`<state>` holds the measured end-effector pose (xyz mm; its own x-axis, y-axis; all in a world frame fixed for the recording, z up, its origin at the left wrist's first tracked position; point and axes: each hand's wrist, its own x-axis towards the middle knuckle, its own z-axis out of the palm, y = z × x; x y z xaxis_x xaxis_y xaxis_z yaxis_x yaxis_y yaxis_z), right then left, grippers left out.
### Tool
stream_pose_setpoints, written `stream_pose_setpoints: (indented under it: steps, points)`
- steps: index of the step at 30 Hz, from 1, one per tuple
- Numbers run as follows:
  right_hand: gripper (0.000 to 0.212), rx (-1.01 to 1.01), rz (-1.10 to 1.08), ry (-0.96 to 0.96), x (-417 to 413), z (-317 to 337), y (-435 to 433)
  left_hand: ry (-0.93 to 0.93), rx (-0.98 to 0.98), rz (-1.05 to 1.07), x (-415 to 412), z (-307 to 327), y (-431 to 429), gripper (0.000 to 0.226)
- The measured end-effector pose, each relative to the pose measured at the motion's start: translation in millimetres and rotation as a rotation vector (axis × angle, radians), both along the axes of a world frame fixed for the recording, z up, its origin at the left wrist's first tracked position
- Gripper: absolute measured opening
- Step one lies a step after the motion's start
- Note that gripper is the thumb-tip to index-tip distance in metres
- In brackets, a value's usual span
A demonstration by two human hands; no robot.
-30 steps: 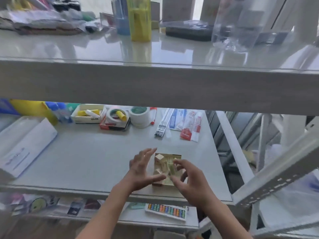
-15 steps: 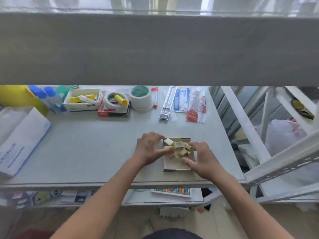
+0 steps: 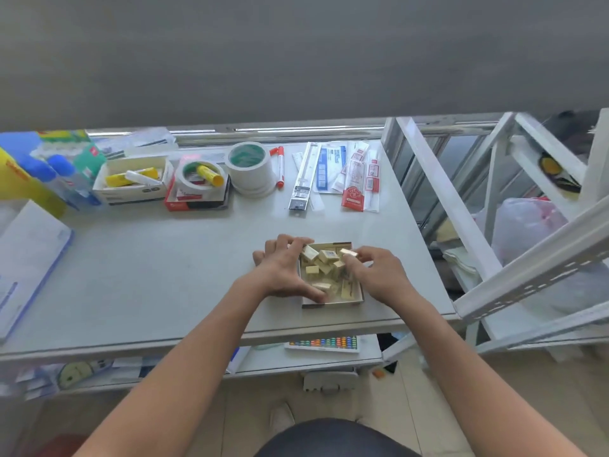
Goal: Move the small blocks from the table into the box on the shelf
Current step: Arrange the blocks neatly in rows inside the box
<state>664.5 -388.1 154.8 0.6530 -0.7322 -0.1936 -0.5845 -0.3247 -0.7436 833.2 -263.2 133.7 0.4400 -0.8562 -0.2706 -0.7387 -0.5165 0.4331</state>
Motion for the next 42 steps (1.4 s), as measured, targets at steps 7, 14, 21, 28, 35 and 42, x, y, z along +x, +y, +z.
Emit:
stream_pose_setpoints:
  steps: [7, 14, 21, 28, 35, 42]
  points:
    - [0.029, 0.316, -0.232, -0.310, -9.5, -16.0, 2.5, -0.063, -0.169, 0.147, -14.7, -12.7, -1.9, 0.090]
    - [0.022, 0.936, -0.273, -0.700, -29.0, -24.0, -7.6, -0.021, -0.371, 0.221, -16.8, -20.7, 1.3, 0.071]
    - [0.028, 0.978, -0.268, -0.694, -29.4, -20.8, -6.8, 0.010, -0.423, 0.222, -17.9, -19.0, 3.1, 0.075]
    - [0.027, 0.066, 0.277, -0.250, -23.9, 3.4, 26.8, -0.029, -0.479, 0.263, -19.0, -23.0, 0.3, 0.058]
    - [0.025, -0.160, 0.470, 0.182, -7.0, 10.0, 40.9, -0.014, -0.492, 0.289, -16.6, -27.4, -1.0, 0.058]
    - [0.023, 0.100, 0.239, 0.182, 12.7, 9.3, 46.1, -0.058, -0.493, 0.291, -18.5, -27.6, -2.3, 0.055]
